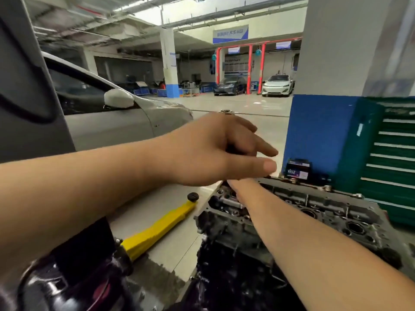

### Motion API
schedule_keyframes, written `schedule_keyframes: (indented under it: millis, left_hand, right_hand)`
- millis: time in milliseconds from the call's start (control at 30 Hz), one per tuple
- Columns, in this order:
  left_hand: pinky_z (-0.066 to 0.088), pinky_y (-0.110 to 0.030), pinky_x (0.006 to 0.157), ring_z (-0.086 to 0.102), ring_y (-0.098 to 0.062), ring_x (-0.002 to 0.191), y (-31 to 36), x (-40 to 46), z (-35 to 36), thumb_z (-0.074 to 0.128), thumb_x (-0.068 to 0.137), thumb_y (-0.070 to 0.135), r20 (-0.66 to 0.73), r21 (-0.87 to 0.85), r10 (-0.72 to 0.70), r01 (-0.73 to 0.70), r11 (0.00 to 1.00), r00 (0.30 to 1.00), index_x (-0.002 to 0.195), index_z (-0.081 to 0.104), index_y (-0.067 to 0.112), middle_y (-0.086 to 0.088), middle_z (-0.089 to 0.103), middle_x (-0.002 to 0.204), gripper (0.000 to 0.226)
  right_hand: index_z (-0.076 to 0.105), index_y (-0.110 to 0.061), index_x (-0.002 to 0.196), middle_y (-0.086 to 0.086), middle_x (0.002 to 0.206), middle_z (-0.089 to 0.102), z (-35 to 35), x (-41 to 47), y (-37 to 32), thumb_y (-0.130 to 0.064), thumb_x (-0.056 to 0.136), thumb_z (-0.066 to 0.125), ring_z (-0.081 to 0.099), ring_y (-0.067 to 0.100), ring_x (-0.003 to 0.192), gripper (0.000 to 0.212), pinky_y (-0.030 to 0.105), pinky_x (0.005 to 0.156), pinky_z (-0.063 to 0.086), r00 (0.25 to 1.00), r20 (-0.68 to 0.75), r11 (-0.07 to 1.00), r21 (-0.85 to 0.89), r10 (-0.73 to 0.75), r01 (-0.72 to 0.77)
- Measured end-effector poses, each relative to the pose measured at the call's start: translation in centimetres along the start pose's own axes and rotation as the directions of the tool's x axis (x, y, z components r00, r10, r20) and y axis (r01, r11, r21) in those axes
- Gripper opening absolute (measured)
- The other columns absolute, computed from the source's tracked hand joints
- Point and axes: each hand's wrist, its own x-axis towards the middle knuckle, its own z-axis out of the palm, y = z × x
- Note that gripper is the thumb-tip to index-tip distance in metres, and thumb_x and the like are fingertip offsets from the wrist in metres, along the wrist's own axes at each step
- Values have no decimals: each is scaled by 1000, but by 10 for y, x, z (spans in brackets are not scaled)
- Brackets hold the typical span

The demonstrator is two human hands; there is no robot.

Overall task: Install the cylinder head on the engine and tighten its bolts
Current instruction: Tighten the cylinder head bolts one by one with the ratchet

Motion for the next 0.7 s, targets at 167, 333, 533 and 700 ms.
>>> schedule_keyframes:
  millis: [167, 333, 533, 700]
  left_hand:
    - [35, -36, 113, 55, -9, 129, -36, -43, -35, 64, 95, 31, 16, -37, -130, 131, 991, 991, 145, 56, 52, 13, 66, 125, 55]
    - [32, -44, 122, 51, -5, 143, -98, -72, -78, 64, 85, -11, -59, -391, -295, 249, 886, 954, 143, 61, 46, 18, 59, 150, 81]
    - [65, -43, 80, 74, -29, 115, -170, -73, -78, 69, 92, 22, -266, -786, -653, 233, 572, 709, 141, 64, 33, -2, 74, 131, 50]
    - [66, -45, 72, 74, -33, 105, -197, -3, -55, 54, 109, 26, -229, -962, -900, 55, 268, 371, 135, 57, 13, -13, 68, 128, 29]
  right_hand:
    - [72, -25, 76, -4, 65, 70, -3, 5, -11, -47, 76, 76, 62, 20, 67, 22, 39, 67, 49, 995, -65, 995, 67, 77, -73]
    - [73, -25, 92, -2, 75, 73, -4, 7, -7, -49, 76, 81, 68, 23, 78, 30, 45, 79, 58, 988, -44, 981, 134, 147, -140]
    - [66, -30, 95, 6, 87, 72, -1, 15, -2, -47, 82, 79, 70, 25, 80, 25, 40, 68, 56, 986, -75, 982, 123, 151, -141]
    - [60, -34, 89, 2, 92, 69, 0, 14, 0, -47, 88, 73, 65, 22, 73, 18, 24, 47, 49, 994, -47, 994, 45, 101, -99]
